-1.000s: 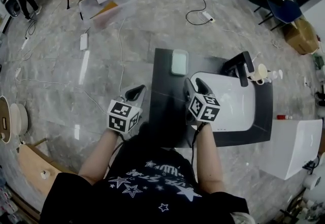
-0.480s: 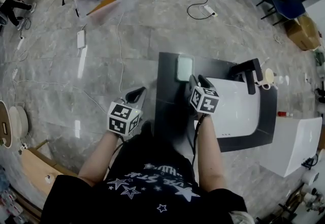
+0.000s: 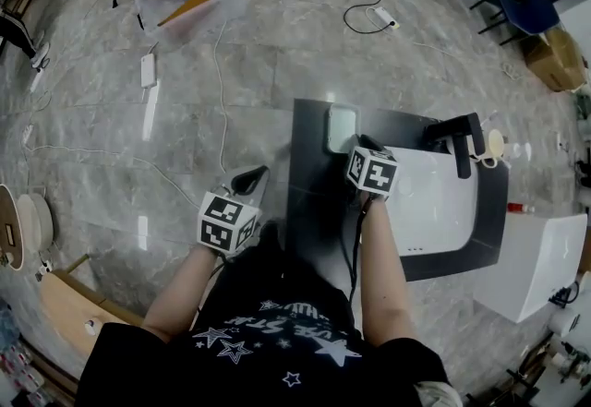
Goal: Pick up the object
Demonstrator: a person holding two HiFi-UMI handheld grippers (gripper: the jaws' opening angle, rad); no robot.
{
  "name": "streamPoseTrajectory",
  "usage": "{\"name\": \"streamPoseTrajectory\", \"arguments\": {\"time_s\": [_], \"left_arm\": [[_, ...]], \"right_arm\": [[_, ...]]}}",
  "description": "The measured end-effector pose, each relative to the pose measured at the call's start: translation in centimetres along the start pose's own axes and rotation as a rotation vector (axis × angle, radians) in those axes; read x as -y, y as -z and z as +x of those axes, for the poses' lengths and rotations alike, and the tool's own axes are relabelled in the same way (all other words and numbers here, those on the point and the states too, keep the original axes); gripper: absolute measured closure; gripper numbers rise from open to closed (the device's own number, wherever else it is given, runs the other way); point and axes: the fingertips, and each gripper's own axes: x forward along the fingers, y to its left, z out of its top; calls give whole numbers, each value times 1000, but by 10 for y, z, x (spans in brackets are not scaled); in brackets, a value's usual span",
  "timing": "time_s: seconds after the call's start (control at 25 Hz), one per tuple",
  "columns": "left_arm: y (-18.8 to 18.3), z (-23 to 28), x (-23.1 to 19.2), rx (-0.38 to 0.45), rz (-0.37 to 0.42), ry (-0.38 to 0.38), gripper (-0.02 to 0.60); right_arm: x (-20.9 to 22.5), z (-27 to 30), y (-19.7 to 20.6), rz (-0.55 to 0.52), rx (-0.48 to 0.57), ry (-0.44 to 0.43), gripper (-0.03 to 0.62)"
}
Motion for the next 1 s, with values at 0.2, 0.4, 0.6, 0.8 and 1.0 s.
{"name": "streamPoseTrajectory", "arguments": {"time_s": [0.2,0.4,0.6,0.8,1.0], "left_arm": [[3,-1,-1,-7,-2,1,572],[0,-2,2,-1,7,-4,572],[-6,-5,17,11,29,-8,572],[-12,-13,48,28,60,-18,572],[-15,-22,87,57,69,-52,572]], "right_arm": [[4,3,2,45,-16,31,576],[4,-1,2,79,-12,27,582],[5,-24,-6,119,43,-3,583],[15,-65,-11,129,103,-41,583],[32,-108,-3,132,145,-82,583]]}}
